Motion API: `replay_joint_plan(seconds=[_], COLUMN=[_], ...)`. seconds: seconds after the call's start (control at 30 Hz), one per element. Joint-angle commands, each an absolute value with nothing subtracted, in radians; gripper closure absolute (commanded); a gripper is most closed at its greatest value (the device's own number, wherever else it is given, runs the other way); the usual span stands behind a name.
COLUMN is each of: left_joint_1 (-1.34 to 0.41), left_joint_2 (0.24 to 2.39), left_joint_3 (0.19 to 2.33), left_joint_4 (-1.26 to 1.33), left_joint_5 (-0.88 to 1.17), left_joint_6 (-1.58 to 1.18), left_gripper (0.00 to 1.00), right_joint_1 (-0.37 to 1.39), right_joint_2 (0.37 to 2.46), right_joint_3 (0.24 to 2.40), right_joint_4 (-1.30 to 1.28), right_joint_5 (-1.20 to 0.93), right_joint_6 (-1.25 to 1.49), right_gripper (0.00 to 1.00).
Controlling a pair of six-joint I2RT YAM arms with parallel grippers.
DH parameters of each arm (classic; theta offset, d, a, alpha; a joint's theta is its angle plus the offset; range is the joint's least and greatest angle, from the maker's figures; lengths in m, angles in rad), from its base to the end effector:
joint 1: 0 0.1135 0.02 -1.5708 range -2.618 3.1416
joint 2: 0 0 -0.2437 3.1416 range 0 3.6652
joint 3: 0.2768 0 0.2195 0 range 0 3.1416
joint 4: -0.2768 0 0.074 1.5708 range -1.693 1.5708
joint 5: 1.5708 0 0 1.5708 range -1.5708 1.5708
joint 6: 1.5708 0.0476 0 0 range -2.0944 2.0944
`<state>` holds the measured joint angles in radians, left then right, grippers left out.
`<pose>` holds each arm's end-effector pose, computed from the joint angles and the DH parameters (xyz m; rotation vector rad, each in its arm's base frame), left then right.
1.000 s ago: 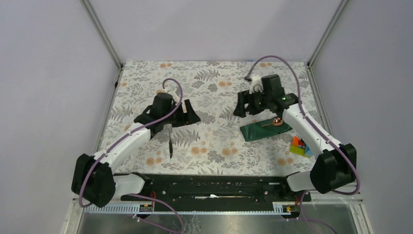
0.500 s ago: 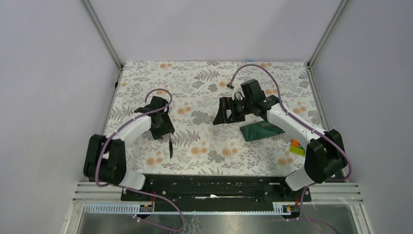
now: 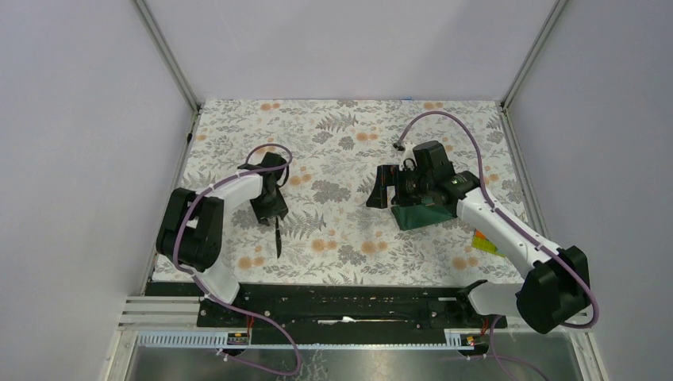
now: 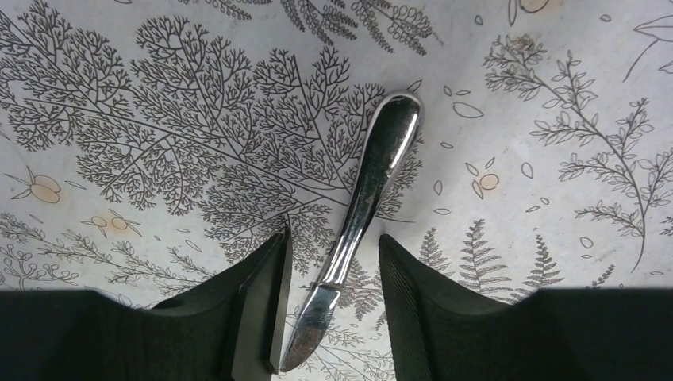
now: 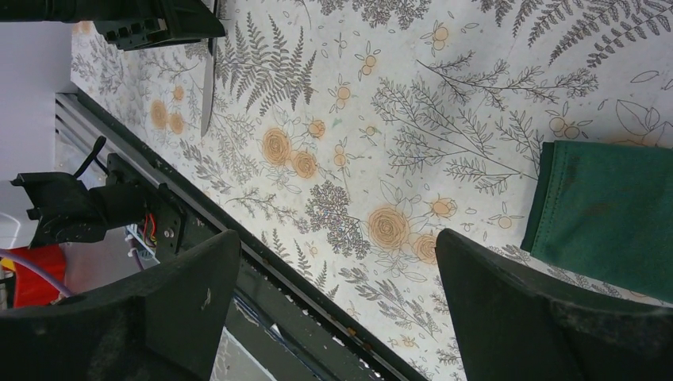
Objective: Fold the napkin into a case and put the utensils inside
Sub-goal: Pick up the knife from the corner of the board.
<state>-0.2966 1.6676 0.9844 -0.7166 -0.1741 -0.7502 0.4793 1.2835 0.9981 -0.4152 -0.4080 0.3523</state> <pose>0.2566 -0.0698 0.1502 -0.6745 2.8262 0.0951 0.2224 0.1368 0.2695 -0.3751 2.3342 0.8872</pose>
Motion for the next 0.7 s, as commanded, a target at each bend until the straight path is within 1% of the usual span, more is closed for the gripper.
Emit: replay_joint_plan(seconds=[0.0, 0.1, 0.17, 0.27, 0.33, 0.43, 0.47, 0.6, 0.67], left_joint_1=[-0.317, -0.330, -0.337, -0.336, -0.333, -0.311, -0.302, -0.289, -0.286], left_joint_2=[1.707, 1.736, 1.760, 1.800, 1.812, 1.806, 1.798, 1.740, 1.694], left_joint_3=[1.005, 1.007, 1.004, 0.985, 0.974, 0.957, 0.953, 0.949, 0.939], left_joint_4=[-0.739, -0.758, -0.766, -0.764, -0.751, -0.717, -0.708, -0.721, -0.718], left_joint_5=[-0.222, -0.227, -0.225, -0.194, -0.186, -0.131, -0.105, -0.046, -0.008], left_joint_6=[-0.803, -0.831, -0.845, -0.855, -0.856, -0.861, -0.869, -0.925, -0.973], left_gripper=[0.51, 0.55, 0.60, 0.75, 0.80, 0.96, 1.00, 1.00, 1.00], right_joint_1=[0.476, 0.477, 0.477, 0.476, 0.476, 0.477, 0.477, 0.478, 0.485], right_joint_2=[1.272, 1.290, 1.302, 1.308, 1.309, 1.319, 1.326, 1.360, 1.362], right_joint_3=[0.989, 0.986, 0.987, 0.991, 0.991, 0.983, 0.976, 0.950, 0.906], right_joint_4=[-0.434, -0.434, -0.434, -0.433, -0.432, -0.417, -0.407, -0.372, -0.294], right_joint_5=[-0.369, -0.369, -0.369, -0.373, -0.380, -0.398, -0.404, -0.463, -0.517], right_joint_6=[0.339, 0.346, 0.352, 0.356, 0.361, 0.368, 0.370, 0.367, 0.389], right_gripper=[0.01, 0.00, 0.01, 0.01, 0.01, 0.01, 0.01, 0.01, 0.01])
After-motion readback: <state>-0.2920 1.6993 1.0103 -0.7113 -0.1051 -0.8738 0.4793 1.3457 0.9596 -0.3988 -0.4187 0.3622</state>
